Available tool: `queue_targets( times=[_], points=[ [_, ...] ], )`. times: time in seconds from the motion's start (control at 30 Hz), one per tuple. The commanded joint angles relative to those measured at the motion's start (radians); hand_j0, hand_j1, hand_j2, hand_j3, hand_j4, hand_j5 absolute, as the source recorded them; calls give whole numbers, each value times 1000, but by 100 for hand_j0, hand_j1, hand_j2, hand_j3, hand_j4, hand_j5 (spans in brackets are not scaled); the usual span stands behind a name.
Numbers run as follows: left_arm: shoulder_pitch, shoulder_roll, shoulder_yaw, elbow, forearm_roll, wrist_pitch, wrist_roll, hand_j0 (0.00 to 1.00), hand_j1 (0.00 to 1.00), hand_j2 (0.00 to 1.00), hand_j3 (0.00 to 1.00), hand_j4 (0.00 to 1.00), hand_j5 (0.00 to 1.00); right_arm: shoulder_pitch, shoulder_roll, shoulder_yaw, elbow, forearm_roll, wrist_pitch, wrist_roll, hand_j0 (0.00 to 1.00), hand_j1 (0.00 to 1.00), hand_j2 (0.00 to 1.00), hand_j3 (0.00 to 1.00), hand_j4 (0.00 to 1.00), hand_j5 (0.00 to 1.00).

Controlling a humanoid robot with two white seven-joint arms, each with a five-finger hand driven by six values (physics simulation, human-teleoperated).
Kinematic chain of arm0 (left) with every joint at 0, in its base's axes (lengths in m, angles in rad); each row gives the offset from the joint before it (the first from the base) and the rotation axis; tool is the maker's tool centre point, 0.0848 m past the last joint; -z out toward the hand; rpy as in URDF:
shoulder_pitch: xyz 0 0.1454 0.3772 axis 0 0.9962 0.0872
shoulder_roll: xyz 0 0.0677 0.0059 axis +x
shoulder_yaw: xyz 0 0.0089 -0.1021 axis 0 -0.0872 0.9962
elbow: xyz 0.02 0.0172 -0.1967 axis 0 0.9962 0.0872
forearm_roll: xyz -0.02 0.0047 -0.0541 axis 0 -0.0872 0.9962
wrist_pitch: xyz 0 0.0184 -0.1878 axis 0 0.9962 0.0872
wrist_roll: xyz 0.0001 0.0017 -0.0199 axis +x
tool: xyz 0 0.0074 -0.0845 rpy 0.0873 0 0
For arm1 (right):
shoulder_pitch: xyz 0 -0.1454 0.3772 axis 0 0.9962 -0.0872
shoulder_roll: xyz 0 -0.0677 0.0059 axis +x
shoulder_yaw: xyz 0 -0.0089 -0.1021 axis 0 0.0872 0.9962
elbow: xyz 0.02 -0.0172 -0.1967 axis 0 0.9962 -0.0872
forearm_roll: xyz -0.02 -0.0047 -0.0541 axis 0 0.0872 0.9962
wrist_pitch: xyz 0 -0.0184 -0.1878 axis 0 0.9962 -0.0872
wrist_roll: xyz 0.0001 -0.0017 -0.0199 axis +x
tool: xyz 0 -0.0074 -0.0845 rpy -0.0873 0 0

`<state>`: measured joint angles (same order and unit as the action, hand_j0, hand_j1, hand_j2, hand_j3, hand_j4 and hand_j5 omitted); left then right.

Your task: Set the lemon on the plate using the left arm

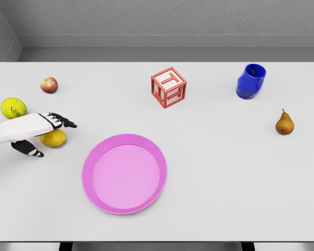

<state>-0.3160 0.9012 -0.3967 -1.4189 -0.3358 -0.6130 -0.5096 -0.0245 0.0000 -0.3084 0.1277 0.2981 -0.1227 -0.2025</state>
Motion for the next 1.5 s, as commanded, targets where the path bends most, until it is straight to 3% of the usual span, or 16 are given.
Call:
queue_targets(
  times=[0.0,0.03,0.33,0.7,1.1,1.47],
  points=[
    [2,-1,-5,0,-2,2,0,90,90,90,90,90,90,0,0,0,1,-1,0,0,100,100,100,100,100,100],
    [-2,1,-5,0,-22,2,0,83,83,83,83,83,83,0,0,0,0,-1,0,2,100,100,100,100,100,100],
    [-21,-1,-13,55,-34,2,0,76,76,76,76,76,76,0,0,0,0,-1,0,0,100,100,100,100,100,100],
    [-23,2,-16,52,-43,2,-1,49,49,49,49,49,49,0,0,0,0,-1,0,0,100,100,100,100,100,100],
    [-40,1,6,40,-20,2,0,46,46,46,46,46,46,0,0,0,0,-1,0,0,100,100,100,100,100,100],
    [-41,-76,16,-103,9,2,-41,47,47,47,47,47,47,0,0,0,0,-1,0,0,100,100,100,100,100,100]
  ],
)
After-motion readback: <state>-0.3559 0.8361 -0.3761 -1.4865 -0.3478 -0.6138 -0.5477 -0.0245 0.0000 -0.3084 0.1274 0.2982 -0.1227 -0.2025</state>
